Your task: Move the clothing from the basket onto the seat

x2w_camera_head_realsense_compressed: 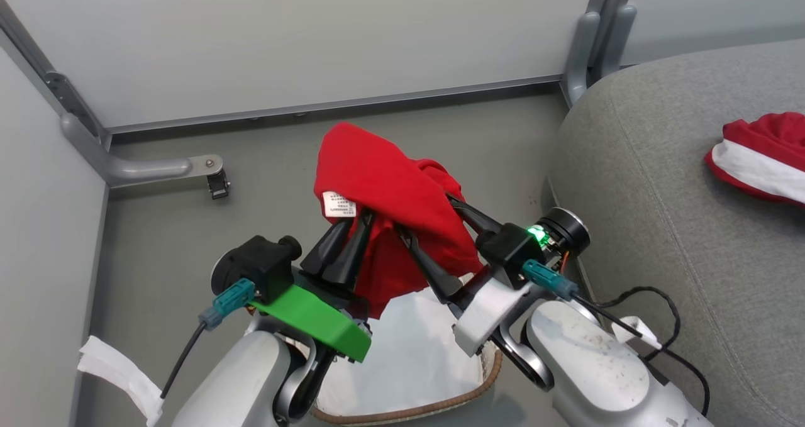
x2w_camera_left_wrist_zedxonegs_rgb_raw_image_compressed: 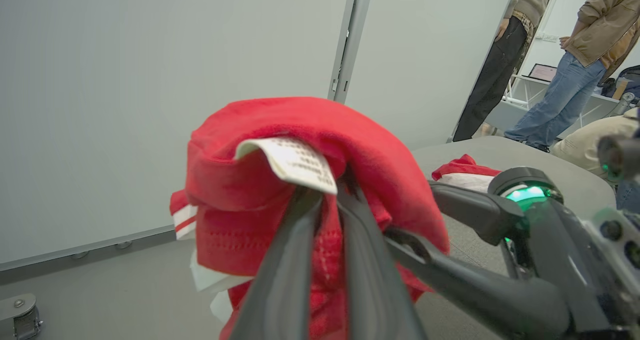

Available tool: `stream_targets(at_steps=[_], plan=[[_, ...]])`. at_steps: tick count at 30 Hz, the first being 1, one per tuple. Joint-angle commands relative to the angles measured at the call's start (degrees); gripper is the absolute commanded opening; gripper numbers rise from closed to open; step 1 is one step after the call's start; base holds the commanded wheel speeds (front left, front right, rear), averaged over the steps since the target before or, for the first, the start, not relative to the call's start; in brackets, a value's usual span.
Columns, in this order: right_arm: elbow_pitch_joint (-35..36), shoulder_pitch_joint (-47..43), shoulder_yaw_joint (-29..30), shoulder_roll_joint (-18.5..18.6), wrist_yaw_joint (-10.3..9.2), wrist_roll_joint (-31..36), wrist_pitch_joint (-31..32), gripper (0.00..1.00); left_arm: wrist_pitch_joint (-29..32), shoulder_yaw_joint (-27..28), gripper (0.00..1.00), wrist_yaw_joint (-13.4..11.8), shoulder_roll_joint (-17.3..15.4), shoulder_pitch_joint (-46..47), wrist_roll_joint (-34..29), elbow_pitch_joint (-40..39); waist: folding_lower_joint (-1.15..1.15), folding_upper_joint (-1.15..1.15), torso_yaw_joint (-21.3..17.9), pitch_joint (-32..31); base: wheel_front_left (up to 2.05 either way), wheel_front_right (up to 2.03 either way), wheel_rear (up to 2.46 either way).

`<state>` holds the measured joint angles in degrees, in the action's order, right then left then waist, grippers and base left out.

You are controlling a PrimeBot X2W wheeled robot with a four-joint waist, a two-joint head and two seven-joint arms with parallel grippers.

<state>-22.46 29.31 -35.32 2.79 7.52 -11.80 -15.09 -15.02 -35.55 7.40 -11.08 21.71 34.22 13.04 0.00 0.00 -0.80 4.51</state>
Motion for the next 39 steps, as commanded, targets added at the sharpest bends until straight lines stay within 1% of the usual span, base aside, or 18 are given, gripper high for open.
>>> stream_targets(at_steps=[1,8,9,10,11,14,19,20,21,22,25,30,39], plan=[[-1.8,1.0,-0.8,0.2,-0.06,-0.2,-0.1,1.0,-0.2,-0.3,0.0,0.2,0.2,0.8,0.4,-0.3,0.0,0.0,0.5,0.2,0.0,0.0,0.0],[-9.6,5.3,-4.6,0.2,-0.06,-3.7,0.0,1.0,-0.2,-2.6,0.0,0.2,0.3,1.0,1.1,-0.6,0.0,0.0,1.5,0.2,0.0,0.0,0.0],[-10.3,5.7,-4.9,0.2,-0.06,-4.7,0.0,0.62,-0.2,-2.8,0.0,0.2,0.3,1.0,1.3,-0.6,0.0,0.0,1.7,0.2,0.0,0.0,0.0],[-10.9,6.0,-5.4,0.2,-0.06,-5.4,0.0,0.36,-0.2,-3.0,0.0,0.2,0.3,1.1,1.4,-0.6,0.0,0.0,1.8,0.2,0.0,0.0,0.0],[-11.5,6.3,-5.7,0.2,-0.06,-6.2,0.0,0.0,-0.2,-3.2,0.0,0.2,0.3,1.2,1.5,-0.6,0.0,0.0,1.9,0.2,0.0,0.0,0.0],[-12.7,7.1,-6.0,0.3,-0.07,-8.1,-0.1,0.0,-0.2,-3.5,0.0,0.2,0.3,1.3,1.9,-0.4,0.0,0.0,2.0,0.3,0.0,0.0,0.0],[-11.4,7.1,-4.0,0.3,-0.07,-9.3,-0.1,0.0,-0.2,-2.5,0.0,0.2,-0.1,1.0,1.3,-0.1,0.0,0.0,1.2,0.5,0.0,0.0,0.0],[-11.1,6.9,-3.6,0.2,-0.07,-9.3,-0.1,0.0,-0.2,-2.2,0.29,0.2,-0.1,0.7,1.0,0.0,0.0,0.0,0.8,0.6,0.0,0.0,0.0],[-10.7,6.5,-3.0,0.3,-0.07,-9.4,-0.1,0.0,-0.2,-2.1,0.71,0.2,-0.1,0.4,0.8,0.1,0.0,0.0,0.3,0.7,0.0,0.0,0.0],[-10.4,6.2,-2.6,0.3,-0.07,-9.5,-0.1,0.0,-0.2,-2.0,1.0,0.2,-0.2,0.1,0.7,0.3,0.0,0.0,-0.2,0.8,0.0,0.0,0.0],[-9.1,5.4,-0.8,0.2,-0.06,-10.1,-0.1,0.0,-0.1,-1.6,1.0,0.2,-0.6,-0.5,0.1,0.4,0.0,0.0,-2.8,1.1,0.0,0.0,0.0],[-7.6,4.3,3.2,0.2,-0.06,-9.6,-0.1,0.0,-0.1,-1.3,1.0,0.2,-1.3,-1.1,-0.5,0.2,0.0,0.0,-8.7,1.7,0.0,0.0,0.0],[-4.8,1.1,10.5,0.2,-0.06,-7.6,-0.1,0.0,-0.1,-0.5,1.0,0.2,-2.3,-2.5,-1.5,-0.6,0.0,0.0,-21.9,3.1,0.0,0.0,0.0]])
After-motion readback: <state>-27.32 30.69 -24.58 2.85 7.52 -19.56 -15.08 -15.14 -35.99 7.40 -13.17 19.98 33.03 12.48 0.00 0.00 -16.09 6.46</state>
